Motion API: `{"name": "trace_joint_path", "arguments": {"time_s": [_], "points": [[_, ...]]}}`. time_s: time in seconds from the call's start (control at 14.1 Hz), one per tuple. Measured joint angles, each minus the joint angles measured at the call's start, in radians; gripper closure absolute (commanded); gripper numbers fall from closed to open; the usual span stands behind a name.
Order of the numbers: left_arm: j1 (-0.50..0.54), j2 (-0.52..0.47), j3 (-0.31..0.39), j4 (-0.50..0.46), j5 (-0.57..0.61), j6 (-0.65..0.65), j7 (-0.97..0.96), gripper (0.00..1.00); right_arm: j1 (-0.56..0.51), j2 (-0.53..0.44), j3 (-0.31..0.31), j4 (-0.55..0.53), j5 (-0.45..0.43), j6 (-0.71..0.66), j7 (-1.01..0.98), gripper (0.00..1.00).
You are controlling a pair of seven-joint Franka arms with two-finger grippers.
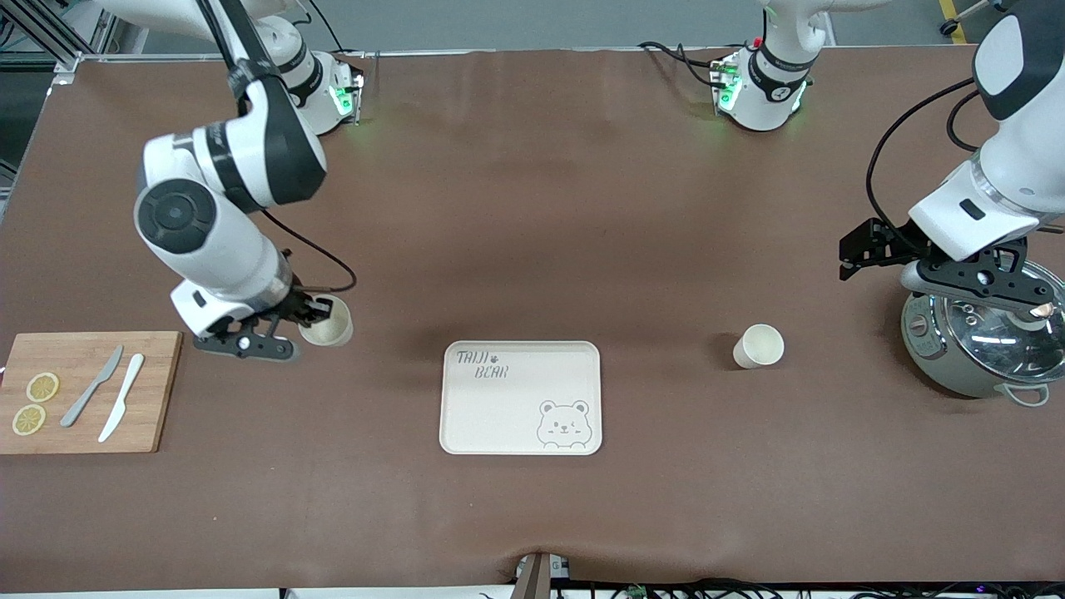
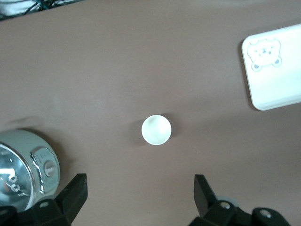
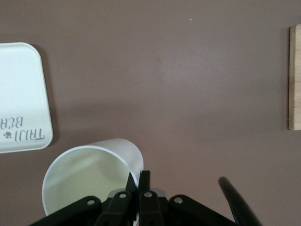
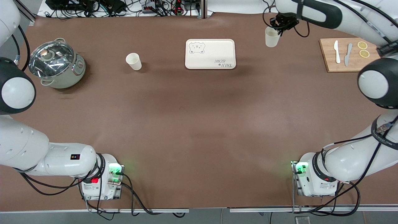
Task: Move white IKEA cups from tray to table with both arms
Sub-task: 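Lift the cup with the right gripper and carry it toward the cutting board, then lower the cup onto the table and open the right gripper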
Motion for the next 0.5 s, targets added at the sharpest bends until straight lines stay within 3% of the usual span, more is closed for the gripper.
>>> {"name": "trace_joint_path", "arguments": {"time_s": [0.28, 0.5], "points": [[-0.004, 0.016, -0.003, -0.001, 0.002, 0.000, -0.040, 0.00, -0.070, -0.109, -0.002, -0.294, 0.098, 0.305, -0.151, 1.00], [-0.005, 0.035, -0.006, -0.002, 0.078, 0.000, -0.041, 0.00, -0.117, -0.114, -0.003, -0.372, 0.112, 0.395, -0.228, 1.00]]}}
